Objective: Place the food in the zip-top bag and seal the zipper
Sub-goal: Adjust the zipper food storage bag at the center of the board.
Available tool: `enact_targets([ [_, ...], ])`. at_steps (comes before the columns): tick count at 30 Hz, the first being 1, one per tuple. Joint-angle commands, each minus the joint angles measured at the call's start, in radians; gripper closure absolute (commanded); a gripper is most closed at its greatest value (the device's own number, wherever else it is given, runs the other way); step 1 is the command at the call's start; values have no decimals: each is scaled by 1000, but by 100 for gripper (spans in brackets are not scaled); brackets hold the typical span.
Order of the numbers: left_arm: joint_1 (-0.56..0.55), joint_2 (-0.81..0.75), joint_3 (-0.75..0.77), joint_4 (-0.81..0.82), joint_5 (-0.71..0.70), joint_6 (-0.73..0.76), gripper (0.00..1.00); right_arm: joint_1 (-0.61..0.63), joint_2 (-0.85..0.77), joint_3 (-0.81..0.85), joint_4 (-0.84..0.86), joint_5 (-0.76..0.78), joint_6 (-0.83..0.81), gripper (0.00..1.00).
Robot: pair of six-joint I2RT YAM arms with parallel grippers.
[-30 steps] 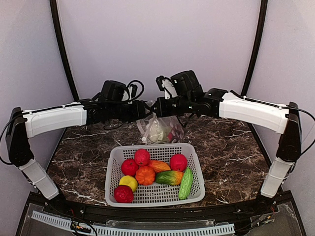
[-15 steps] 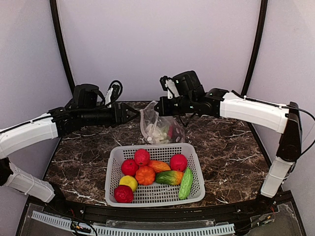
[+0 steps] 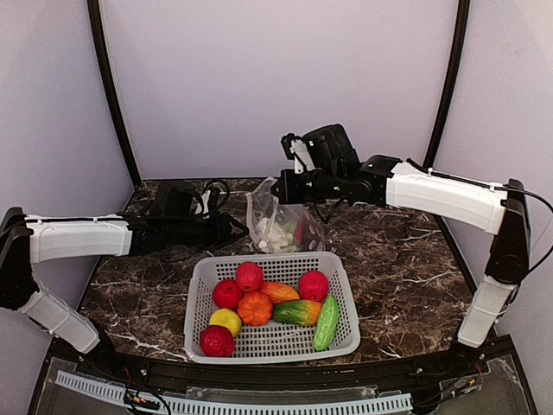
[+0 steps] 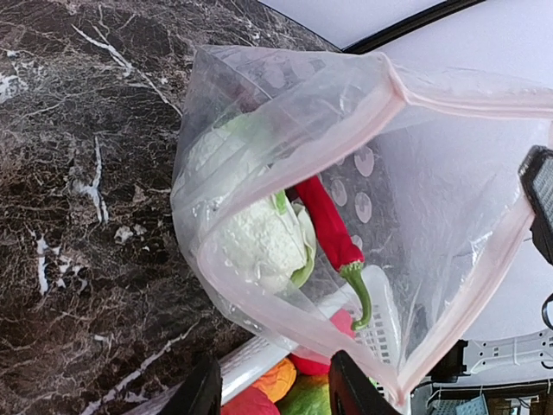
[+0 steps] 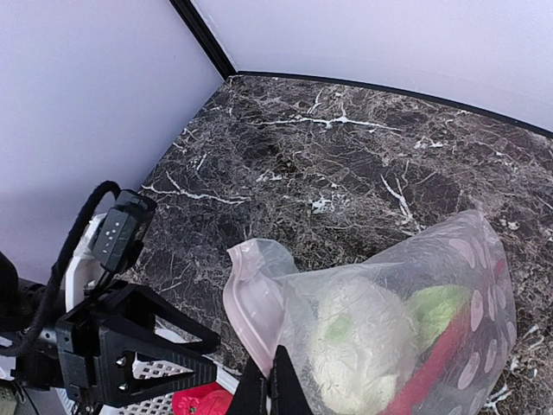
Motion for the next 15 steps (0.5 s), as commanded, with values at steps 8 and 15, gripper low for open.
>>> enact_targets([
  [8, 29, 142, 55, 92, -8, -27, 62, -7, -43, -11, 22, -5, 6, 100],
  [15, 29, 212, 87, 121, 20, -38, 61, -9, -40, -9, 23, -11, 7, 100],
])
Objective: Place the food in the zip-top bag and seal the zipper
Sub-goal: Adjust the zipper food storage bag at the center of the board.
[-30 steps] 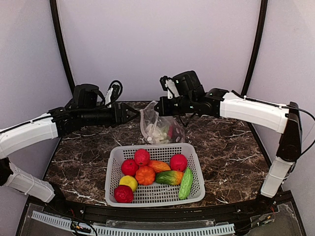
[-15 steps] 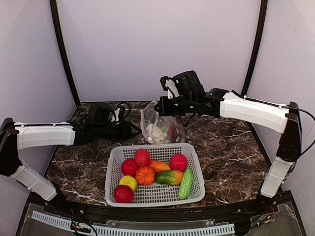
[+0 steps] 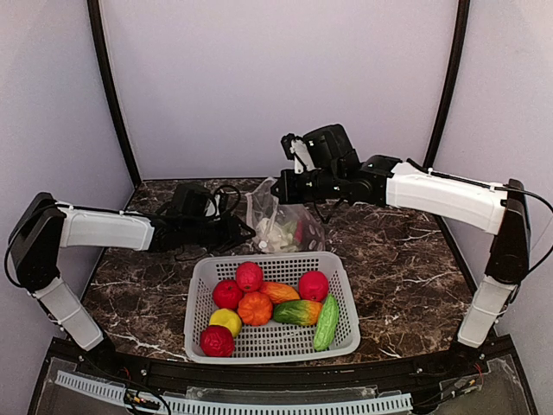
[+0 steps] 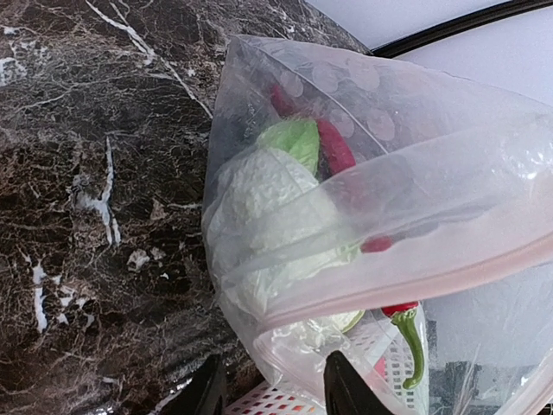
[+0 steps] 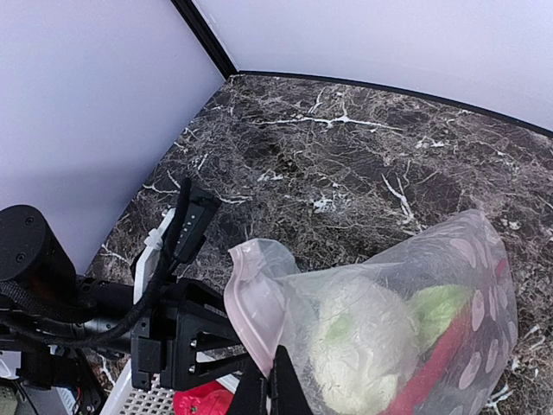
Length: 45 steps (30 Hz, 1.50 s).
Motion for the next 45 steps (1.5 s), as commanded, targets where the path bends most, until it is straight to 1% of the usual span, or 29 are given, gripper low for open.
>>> enact_targets([
  [1, 4, 25, 37, 29, 16, -8, 61, -9, -41, -9, 23, -9, 5, 100],
  [5, 4, 57, 63, 16, 22, -9, 62, -10, -43, -9, 23, -8, 4, 100],
  [7, 4, 69, 71, 21, 32, -13, 65, -10, -44, -9, 23, -8, 4, 100],
  [9, 4, 80, 82, 25, 39, -14, 70, -12, -45, -11, 23, -7, 4, 100],
  [11, 4, 87, 86, 35, 50, -20, 80, -12, -47, -12, 21, -3, 3, 100],
  [12, 4, 86, 87, 44, 54, -24, 87, -13, -50, -12, 19, 2, 2, 100],
  [13, 4, 80, 93, 59, 59, -29, 93, -16, -54, -11, 16, 8, 1, 100],
  [15, 4, 70, 132, 45, 57, -10, 98, -31, -69, -6, 2, 0, 3, 100],
  [16, 4, 68, 158, 25, 56, 4, 99, -40, -79, -2, -4, -3, 0, 100],
  [19, 4, 61, 311, -78, 77, 72, 99, -67, -116, 22, -44, 31, -26, 100],
  [21, 4, 47, 376, -99, 96, 86, 99, -90, -141, 36, -75, 65, -38, 100],
  [23, 4, 26, 406, -97, 100, 86, 99, -116, -171, 23, -88, 90, -40, 100],
  [26, 4, 6, 411, -87, 98, 87, 99, -151, -208, -19, -89, 101, -25, 100],
  [30, 4, 23, 404, -90, 119, 86, 99, -169, -218, -56, -89, 85, -4, 100],
  [37, 13, 14, 385, -106, 98, 102, 99, -168, -202, -62, -87, 52, 12, 100],
  [45, 24, 27, 402, -152, 121, 146, 99, -169, -196, -72, -42, -24, 7, 100],
])
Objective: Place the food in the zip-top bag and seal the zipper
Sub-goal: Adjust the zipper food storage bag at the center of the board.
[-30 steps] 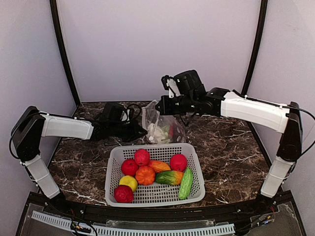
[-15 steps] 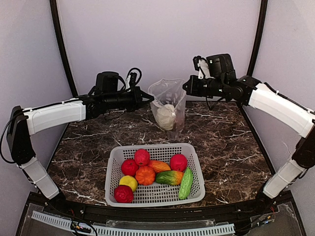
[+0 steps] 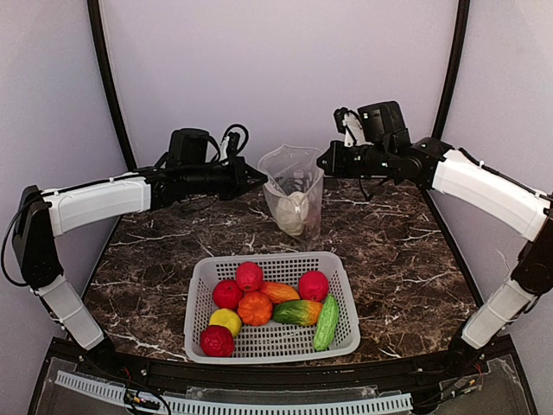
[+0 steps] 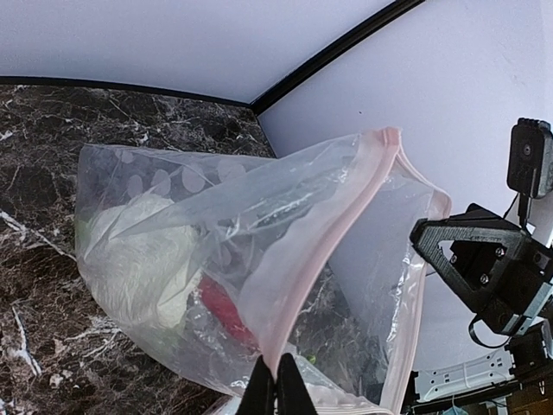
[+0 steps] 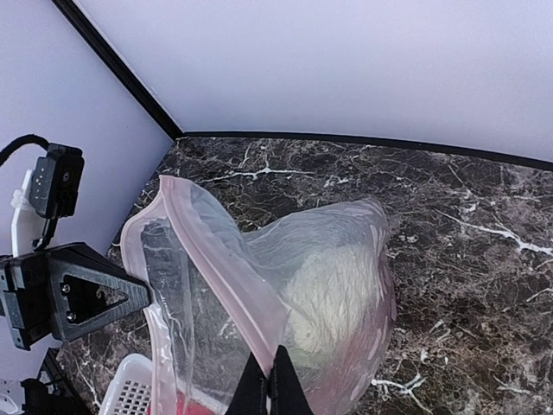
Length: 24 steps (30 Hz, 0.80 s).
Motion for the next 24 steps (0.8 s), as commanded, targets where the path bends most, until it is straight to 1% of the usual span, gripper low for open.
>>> enact_targets([
  [1, 9, -7, 3, -55, 14, 58, 99, 0, 10, -16, 60, -66, 9, 100],
  [3, 9, -15, 9, -72, 8, 97, 94, 1, 11, -21, 69, -82, 14, 100],
  [5, 9, -30, 13, -116, -2, 141, 84, 1, 10, -30, 83, -93, 17, 100],
  [6, 9, -46, 14, -137, -12, 174, 74, 1, 10, -34, 89, -98, 17, 100],
  [7, 9, -56, 13, -147, -16, 191, 70, 1, 11, -35, 92, -101, 16, 100],
  [8, 9, -76, 10, -168, -29, 227, 61, 1, 12, -35, 95, -103, 17, 100],
  [9, 9, -87, 8, -180, -36, 246, 57, 1, 13, -34, 97, -105, 19, 100],
  [10, 9, -111, 7, -216, -58, 289, 51, 1, 14, -32, 98, -106, 18, 100],
  [11, 10, -123, 7, -237, -92, 312, 48, 1, 17, -29, 98, -108, 18, 100],
  [12, 10, -150, 8, -287, -116, 355, 43, 1, 17, -27, 99, -109, 17, 100],
  [15, 10, -214, -1, -376, -206, 422, 35, 1, 17, -24, 98, -110, 17, 100],
  [17, 9, -267, -45, -425, -231, 448, 28, 1, 18, -25, 100, -108, 16, 100],
  [20, 9, -364, -126, -481, -243, 440, 25, 1, 23, -27, 101, -110, 16, 100],
  [24, 1, -493, -271, -501, -191, 361, 23, 1, 33, -21, 102, -111, 14, 100],
])
